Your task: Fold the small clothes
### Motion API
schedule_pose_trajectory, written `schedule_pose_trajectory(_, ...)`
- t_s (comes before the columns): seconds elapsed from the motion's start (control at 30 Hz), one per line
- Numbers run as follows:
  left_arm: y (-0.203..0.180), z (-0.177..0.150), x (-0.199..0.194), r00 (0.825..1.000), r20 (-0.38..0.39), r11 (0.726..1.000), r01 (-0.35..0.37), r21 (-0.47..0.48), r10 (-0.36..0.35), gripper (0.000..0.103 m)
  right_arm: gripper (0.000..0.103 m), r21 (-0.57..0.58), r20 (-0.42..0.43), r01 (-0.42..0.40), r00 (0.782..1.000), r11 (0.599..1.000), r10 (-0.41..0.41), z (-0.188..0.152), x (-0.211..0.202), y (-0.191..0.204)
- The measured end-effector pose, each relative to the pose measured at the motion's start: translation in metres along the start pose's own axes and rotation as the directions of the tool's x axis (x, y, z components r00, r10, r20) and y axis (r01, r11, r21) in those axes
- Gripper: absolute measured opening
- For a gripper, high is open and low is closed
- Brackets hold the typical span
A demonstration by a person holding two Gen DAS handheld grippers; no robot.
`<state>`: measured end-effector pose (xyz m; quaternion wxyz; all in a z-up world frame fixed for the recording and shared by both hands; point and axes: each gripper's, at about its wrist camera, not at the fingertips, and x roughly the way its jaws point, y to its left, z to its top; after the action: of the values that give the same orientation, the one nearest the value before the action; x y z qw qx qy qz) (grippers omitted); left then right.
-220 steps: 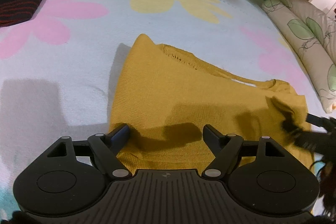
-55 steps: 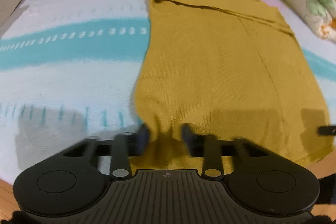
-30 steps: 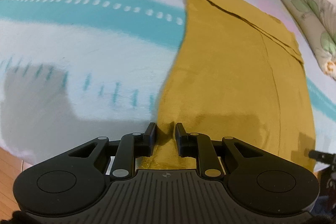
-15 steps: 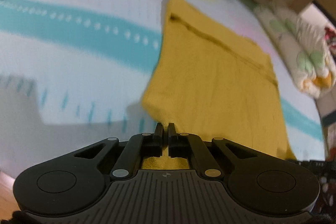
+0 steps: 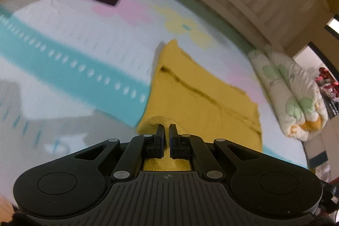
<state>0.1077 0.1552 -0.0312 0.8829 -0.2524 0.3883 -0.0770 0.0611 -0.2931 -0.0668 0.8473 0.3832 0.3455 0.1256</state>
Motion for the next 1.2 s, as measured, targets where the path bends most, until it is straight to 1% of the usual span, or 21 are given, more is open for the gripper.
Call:
schedule_pose_trajectory(0.1, -0.014, 0.02, 0.002, 0.999, 0.037, 1.0, 0.014, 0.005, -0.014, 0.004, 0.015, 0.022, 0.064, -0.027, 0.998, 0.999, 0.025, 0.016, 0.002, 0.006)
schedule_pose_trajectory(0.2, -0.029, 0.049, 0.011, 0.998, 0.064, 1.0, 0.017, 0.02, -0.018, 0.004, 0.015, 0.02, 0.103, -0.021, 0.994, 1.0, 0.019, 0.041, 0.007, 0.015)
schedule_pose_trajectory(0.33, -0.046, 0.088, 0.028, 0.994, 0.107, 0.999, 0.018, 0.043, -0.023, 0.004, 0.015, 0.006, 0.123, 0.003, 0.992, 1.0, -0.004, 0.078, 0.023, 0.022)
schedule_pose_trajectory(0.4, -0.051, 0.105, 0.043, 0.993, 0.114, 0.999, 0.022, 0.035, -0.026, 0.004, 0.015, 0.008, 0.133, 0.021, 0.991, 1.0, -0.022, 0.098, 0.039, 0.023)
schedule_pose_trajectory(0.5, -0.054, 0.122, 0.069, 0.993, 0.114, 1.0, 0.011, 0.025, -0.013, 0.004, 0.015, 0.018, 0.136, 0.042, 0.99, 0.999, -0.045, 0.12, 0.061, 0.018)
schedule_pose_trajectory(0.63, -0.054, 0.136, 0.112, 0.995, 0.098, 1.0, -0.023, 0.016, 0.021, 0.004, 0.015, 0.008, 0.119, 0.1, 0.988, 0.995, -0.1, 0.141, 0.094, 0.009)
schedule_pose_trajectory(0.83, -0.049, 0.139, 0.173, 0.995, 0.046, 0.994, -0.095, 0.047, 0.093, 0.004, 0.015, 0.013, 0.095, 0.188, 0.978, 0.982, -0.188, 0.159, 0.141, -0.011)
schedule_pose_trajectory(0.9, -0.044, 0.138, 0.188, 0.994, 0.038, 0.994, -0.101, 0.042, 0.1, 0.005, 0.015, 0.012, 0.082, 0.224, 0.971, 0.975, -0.224, 0.16, 0.155, -0.018)
schedule_pose_trajectory(0.97, -0.036, 0.139, 0.199, 0.996, 0.049, 0.997, -0.076, 0.012, 0.075, 0.005, 0.015, 0.007, 0.069, 0.248, 0.966, 0.969, -0.248, 0.159, 0.166, -0.024)
schedule_pose_trajectory(1.0, -0.031, 0.139, 0.203, 0.997, 0.054, 0.999, -0.045, -0.013, 0.046, 0.007, 0.016, 0.004, 0.065, 0.257, 0.964, 0.966, -0.257, 0.159, 0.17, -0.026)
schedule_pose_trajectory(1.03, -0.025, 0.138, 0.207, 0.999, 0.047, 0.999, -0.018, -0.035, 0.02, 0.011, 0.02, 0.001, 0.067, 0.273, 0.96, 0.962, -0.273, 0.159, 0.173, -0.027)
schedule_pose_trajectory(1.07, -0.022, 0.138, 0.211, 0.999, 0.03, 0.999, -0.017, -0.044, 0.018, 0.015, 0.021, -0.004, 0.07, 0.288, 0.955, 0.958, -0.287, 0.157, 0.175, -0.028)
schedule_pose_trajectory(1.1, -0.02, 0.137, 0.214, 0.999, 0.014, 0.998, -0.037, -0.041, 0.037, 0.031, 0.024, -0.01, 0.07, 0.301, 0.952, 0.954, -0.299, 0.155, 0.177, -0.029)
schedule_pose_trajectory(1.13, -0.019, 0.137, 0.214, 0.999, 0.008, 0.998, -0.053, -0.031, 0.053, 0.045, 0.037, -0.018, 0.073, 0.318, 0.946, 0.948, -0.316, 0.154, 0.177, -0.03)
schedule_pose_trajectory(1.17, -0.017, 0.137, 0.213, 0.998, 0.006, 0.998, -0.06, -0.02, 0.06, 0.051, 0.058, -0.039, 0.086, 0.338, 0.939, 0.94, -0.334, 0.152, 0.177, -0.028)
schedule_pose_trajectory(1.2, -0.016, 0.136, 0.211, 0.998, 0.003, 0.998, -0.059, -0.01, 0.059, 0.063, 0.064, -0.066, 0.105, 0.35, 0.934, 0.935, -0.342, 0.151, 0.174, -0.026)
